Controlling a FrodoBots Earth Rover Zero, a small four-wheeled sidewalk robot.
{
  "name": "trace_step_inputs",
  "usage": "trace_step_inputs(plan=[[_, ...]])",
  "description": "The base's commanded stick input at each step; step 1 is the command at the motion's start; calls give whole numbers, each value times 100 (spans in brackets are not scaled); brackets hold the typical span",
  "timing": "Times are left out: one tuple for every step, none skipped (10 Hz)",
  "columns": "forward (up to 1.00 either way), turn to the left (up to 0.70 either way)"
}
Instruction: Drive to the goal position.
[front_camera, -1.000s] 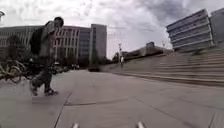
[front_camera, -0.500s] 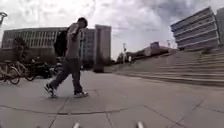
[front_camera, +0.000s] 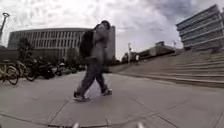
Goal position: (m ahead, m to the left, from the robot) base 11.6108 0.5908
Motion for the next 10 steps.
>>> trace_step_inputs(plan=[[70, 14], [70, 14], [70, 14], [70, 13], [70, 8], [70, 2], [70, 0], [70, 0], [70, 0], [70, 0]])
